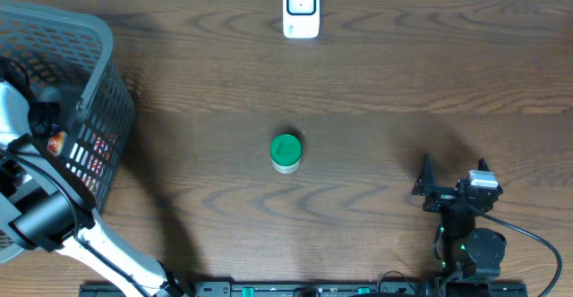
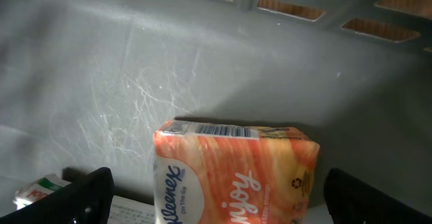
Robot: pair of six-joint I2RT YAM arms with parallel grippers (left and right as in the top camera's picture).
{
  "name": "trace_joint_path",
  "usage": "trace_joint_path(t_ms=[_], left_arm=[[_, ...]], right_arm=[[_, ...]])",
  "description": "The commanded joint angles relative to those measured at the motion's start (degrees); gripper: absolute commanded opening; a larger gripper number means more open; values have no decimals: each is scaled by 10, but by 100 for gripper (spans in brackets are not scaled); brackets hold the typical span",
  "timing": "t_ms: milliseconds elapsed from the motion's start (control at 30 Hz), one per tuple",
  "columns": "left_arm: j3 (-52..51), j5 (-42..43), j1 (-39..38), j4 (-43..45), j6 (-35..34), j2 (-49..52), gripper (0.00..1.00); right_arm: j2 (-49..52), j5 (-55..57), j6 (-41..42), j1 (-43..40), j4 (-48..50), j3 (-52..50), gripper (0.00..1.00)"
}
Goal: Scan the item barcode
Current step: 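Reach the left gripper back into the basket and grasp the orange tissue pack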
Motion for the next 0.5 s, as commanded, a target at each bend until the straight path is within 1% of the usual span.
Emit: trace_joint_path(t_ms=[0,267,400,467], left_arm=[[-14,3,0,4,-8,12,98],[-66,3,0,54,-10,12,98],[-72,3,0,63,-10,12,99],[-72,3,0,64,-10,12,91]], right_arm=[[-2,5,-5,5,-2,0,99],[-2,5,-5,5,-2,0,99],[-2,5,-5,5,-2,0,99],[-2,5,-5,5,-2,0,99]])
